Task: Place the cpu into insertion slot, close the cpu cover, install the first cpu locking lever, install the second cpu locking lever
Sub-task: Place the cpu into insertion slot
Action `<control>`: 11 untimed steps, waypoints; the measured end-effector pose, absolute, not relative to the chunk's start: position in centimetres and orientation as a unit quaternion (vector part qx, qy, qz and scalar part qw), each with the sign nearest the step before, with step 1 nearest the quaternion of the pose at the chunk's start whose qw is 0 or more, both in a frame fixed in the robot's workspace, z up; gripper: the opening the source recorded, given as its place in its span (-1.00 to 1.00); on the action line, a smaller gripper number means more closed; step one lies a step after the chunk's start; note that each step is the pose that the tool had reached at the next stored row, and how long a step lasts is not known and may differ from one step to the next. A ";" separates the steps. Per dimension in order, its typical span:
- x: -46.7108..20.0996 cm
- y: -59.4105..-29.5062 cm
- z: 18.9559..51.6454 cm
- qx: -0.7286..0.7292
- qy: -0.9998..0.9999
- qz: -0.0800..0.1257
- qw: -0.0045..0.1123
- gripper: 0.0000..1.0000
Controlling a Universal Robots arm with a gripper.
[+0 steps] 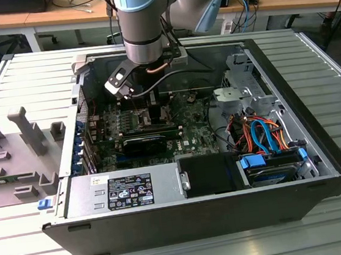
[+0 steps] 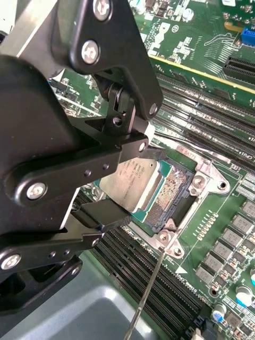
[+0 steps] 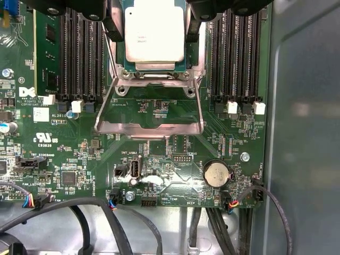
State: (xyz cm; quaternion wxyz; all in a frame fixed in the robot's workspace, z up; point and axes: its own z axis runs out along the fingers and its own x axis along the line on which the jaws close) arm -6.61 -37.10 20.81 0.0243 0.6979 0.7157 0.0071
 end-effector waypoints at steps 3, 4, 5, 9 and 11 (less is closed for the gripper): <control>-6.9 -37.1 20.5 0.698 0.716 0.007 0.024 0.08; -7.0 -37.1 20.4 0.698 0.716 0.007 0.024 0.08; -7.1 -37.1 20.4 0.698 0.716 0.007 0.024 0.08; -7.2 -37.1 20.2 0.698 0.716 0.007 0.024 0.08; -7.2 -37.1 20.0 0.698 0.715 0.007 0.025 0.08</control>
